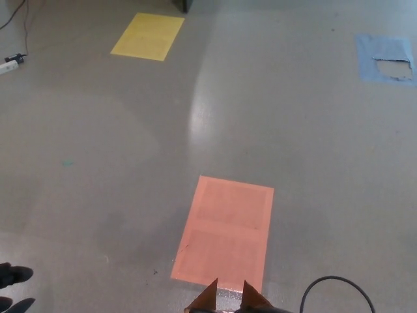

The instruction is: An air pump is kept on top of a storage box on the floor and the robot uses its right hand to press down on the handle of the pump to compress it

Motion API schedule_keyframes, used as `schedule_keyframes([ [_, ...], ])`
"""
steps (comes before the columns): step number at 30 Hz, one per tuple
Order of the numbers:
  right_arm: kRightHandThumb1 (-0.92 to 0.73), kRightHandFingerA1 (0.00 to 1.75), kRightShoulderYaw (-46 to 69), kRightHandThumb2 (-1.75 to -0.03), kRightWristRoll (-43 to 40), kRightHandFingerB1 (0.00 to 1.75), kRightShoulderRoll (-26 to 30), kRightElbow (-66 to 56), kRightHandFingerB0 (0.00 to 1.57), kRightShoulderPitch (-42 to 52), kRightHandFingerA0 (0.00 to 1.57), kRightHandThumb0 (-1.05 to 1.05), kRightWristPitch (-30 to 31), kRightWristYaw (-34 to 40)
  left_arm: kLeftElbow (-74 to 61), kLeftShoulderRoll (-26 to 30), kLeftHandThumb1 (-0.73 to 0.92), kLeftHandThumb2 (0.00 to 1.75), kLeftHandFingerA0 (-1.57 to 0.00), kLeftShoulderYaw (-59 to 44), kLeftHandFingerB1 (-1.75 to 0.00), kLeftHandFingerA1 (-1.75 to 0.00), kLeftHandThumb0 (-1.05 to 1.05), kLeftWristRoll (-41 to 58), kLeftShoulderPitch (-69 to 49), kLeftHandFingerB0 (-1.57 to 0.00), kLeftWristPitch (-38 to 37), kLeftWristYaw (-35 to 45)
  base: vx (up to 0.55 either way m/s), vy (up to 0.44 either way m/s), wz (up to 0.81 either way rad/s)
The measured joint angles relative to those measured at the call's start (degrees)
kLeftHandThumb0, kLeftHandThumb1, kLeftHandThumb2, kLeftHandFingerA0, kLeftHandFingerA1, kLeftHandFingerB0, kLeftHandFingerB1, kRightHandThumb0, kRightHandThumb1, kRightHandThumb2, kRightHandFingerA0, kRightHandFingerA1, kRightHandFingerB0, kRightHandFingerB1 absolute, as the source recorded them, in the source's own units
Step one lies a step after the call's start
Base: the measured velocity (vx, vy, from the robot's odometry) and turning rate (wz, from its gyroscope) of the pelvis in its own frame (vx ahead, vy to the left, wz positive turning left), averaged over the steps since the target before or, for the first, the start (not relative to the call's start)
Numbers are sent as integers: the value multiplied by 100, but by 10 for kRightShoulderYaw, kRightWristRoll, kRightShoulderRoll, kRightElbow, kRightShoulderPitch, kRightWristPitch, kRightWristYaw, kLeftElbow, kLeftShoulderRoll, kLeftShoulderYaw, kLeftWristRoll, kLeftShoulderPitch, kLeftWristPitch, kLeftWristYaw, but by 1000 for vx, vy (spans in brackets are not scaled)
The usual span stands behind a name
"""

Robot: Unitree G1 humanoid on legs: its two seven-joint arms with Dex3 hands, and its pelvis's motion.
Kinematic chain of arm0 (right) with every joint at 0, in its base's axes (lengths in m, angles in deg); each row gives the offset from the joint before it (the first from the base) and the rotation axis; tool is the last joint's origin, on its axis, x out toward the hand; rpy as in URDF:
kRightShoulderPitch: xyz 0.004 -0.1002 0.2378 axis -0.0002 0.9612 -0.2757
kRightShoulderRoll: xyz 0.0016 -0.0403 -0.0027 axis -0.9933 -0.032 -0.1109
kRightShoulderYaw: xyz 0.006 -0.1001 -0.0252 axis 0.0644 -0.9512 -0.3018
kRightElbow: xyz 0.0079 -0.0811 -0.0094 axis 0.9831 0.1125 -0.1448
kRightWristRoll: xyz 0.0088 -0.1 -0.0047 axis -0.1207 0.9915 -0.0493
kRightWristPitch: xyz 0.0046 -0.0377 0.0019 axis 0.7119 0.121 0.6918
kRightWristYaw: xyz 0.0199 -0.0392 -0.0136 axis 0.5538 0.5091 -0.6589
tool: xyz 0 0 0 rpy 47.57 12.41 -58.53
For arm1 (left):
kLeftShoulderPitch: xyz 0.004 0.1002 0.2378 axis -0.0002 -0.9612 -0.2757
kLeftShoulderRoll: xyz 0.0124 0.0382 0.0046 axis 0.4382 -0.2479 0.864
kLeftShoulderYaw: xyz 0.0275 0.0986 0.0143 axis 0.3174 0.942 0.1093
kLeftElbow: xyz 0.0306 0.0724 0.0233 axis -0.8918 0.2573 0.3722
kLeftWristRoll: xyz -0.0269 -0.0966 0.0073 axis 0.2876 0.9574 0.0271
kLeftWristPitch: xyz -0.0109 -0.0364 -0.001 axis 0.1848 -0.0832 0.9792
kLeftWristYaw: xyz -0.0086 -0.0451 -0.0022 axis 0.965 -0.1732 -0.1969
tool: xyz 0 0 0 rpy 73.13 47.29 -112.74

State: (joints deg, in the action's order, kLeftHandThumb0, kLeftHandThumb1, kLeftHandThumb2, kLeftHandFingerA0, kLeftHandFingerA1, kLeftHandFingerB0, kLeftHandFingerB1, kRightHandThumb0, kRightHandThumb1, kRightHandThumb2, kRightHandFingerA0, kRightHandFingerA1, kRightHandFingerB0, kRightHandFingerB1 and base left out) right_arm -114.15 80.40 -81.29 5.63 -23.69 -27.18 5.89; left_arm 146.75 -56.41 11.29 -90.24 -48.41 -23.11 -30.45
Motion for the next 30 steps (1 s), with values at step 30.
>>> schedule_keyframes([
  [30,-62,30,157,-93,-23,19,36,-240,6,7,6,-80,-70,-2,-3,4,74,63,-30,2,-32,-35,-42,0,18,-25,0,0,0,0,0],
])
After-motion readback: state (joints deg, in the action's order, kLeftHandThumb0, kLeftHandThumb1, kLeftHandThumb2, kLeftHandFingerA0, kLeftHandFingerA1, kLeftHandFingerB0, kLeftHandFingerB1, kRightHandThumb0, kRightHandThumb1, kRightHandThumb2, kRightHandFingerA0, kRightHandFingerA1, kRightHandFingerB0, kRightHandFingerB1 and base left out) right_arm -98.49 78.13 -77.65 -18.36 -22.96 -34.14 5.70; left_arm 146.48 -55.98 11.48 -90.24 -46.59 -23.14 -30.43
